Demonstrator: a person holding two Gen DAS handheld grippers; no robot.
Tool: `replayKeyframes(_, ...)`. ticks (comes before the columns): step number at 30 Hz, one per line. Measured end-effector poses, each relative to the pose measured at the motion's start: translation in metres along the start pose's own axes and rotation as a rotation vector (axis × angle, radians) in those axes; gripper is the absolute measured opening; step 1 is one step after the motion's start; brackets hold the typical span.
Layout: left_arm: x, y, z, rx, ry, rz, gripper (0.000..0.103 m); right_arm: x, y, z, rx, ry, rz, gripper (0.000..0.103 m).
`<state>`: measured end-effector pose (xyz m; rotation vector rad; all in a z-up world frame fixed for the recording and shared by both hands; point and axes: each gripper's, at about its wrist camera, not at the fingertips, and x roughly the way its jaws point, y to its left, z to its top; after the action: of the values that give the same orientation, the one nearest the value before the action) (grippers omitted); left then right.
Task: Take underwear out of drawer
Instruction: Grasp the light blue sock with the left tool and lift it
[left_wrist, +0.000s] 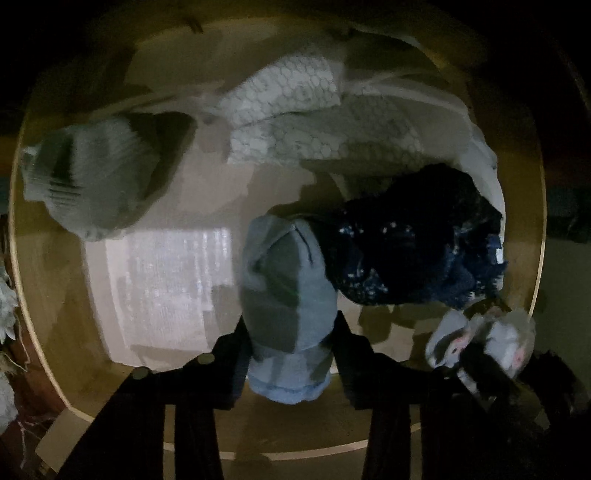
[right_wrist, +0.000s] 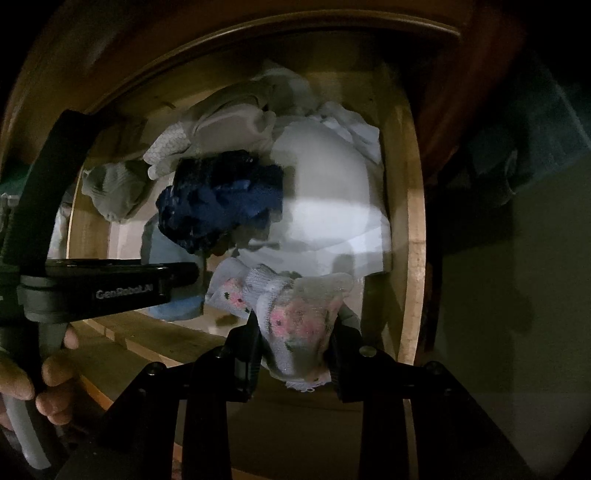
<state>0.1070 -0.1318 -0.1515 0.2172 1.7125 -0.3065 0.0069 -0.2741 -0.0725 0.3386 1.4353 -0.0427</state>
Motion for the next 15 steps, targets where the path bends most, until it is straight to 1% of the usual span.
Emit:
replayKeyframes(2,-0.004,0.005,-0.009,0.003,-0.008,0.005,0.038,0.0,0.001,0.001,0.002,-0.003,0.006,0.028)
replayKeyframes(4,-0.006,0.009,-0.014,-0.013,-0.014,-0.009,0.037,0.0,0.002,0.001,-0.001,-0.005,0.005,0.028)
replayKeyframes(7,-0.015,0.019,-0.021,-0.011,-0.039,-0.049,0.037,0.001,0.004,0.001,-0.006,-0.007,0.004,0.028)
replayKeyframes(9,-0.025,0.023,-0.026,0.018,-0.064,-0.074,0.037,0.002,0.005,0.001,-0.011,-0.01,0.004,0.028)
replayKeyframes(10,-0.029,0.024,-0.03,0.026,-0.075,-0.073,0.037,0.002,0.006,0.002,-0.011,-0.01,0.003,0.028)
replayKeyframes(13,-0.041,0.026,-0.041,0.065,-0.111,-0.036,0.037,0.001,0.006,0.003,-0.012,-0.018,-0.003,0.028)
replayKeyframes(15,-0.048,0.026,-0.048,0.084,-0.13,-0.037,0.037,0.0,0.007,0.002,-0.013,-0.025,-0.004,0.028)
